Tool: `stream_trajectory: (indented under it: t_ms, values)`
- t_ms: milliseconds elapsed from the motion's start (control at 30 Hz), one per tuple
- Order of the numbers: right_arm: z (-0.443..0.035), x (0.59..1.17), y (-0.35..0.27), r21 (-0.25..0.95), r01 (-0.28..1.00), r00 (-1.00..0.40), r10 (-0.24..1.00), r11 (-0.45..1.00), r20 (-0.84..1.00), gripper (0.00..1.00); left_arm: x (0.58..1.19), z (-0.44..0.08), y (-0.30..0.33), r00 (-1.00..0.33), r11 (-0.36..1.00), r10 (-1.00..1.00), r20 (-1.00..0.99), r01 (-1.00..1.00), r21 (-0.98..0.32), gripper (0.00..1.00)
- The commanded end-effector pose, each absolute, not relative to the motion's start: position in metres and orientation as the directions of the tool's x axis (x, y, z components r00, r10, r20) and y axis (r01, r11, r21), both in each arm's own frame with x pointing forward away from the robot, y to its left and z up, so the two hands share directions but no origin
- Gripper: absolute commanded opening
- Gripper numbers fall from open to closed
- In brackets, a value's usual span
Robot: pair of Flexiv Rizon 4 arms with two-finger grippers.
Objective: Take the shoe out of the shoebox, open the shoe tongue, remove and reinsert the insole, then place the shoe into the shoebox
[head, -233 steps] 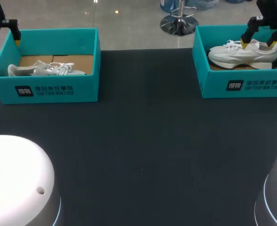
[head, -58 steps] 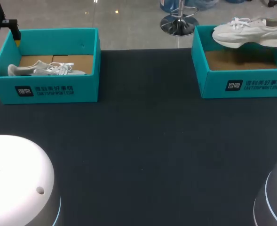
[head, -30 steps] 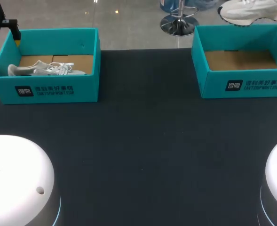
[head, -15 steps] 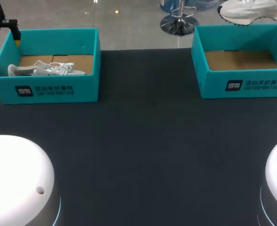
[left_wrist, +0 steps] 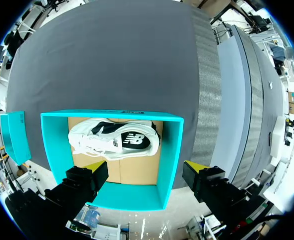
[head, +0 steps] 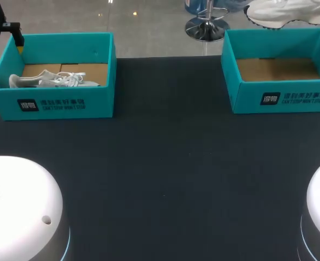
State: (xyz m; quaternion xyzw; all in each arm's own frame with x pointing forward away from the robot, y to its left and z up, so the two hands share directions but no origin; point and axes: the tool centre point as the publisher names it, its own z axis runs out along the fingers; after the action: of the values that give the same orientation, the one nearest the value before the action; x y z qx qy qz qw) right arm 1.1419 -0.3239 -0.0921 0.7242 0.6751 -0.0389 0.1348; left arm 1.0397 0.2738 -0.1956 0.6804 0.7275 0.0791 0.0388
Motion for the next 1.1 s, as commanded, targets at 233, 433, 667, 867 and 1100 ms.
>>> stream_trajectory:
  t_ms: [233, 433, 667, 867, 1100]
  values:
    - [-0.096, 1.048, -0.256, 0.217, 0.975, 0.104, 0.957, -0.045, -0.269, 0.0, 1.038, -0.195, 0.274, -0.071, 0.061, 0.996, 0.053, 0.983, 0.17, 1.0]
    - [-0.106, 1.008, -0.216, 0.24, 0.968, 0.132, 0.956, -0.067, -0.263, 0.0, 1.038, -0.195, 0.274, -0.071, 0.061, 0.996, 0.053, 0.983, 0.17, 1.0]
    - [-0.119, 0.971, -0.171, 0.249, 0.966, 0.135, 0.957, -0.07, -0.256, 0.0, 1.038, -0.195, 0.274, -0.071, 0.061, 0.996, 0.053, 0.983, 0.17, 1.0]
    - [-0.125, 0.948, -0.145, 0.234, 0.97, 0.126, 0.968, -0.074, -0.218, 0.0, 1.038, -0.195, 0.274, -0.071, 0.061, 0.996, 0.053, 0.983, 0.17, 1.0]
    - [-0.128, 0.945, -0.141, 0.214, 0.975, 0.099, 0.975, -0.055, -0.198, 0.0, 1.038, -0.195, 0.274, -0.071, 0.061, 0.996, 0.053, 0.983, 0.17, 1.0]
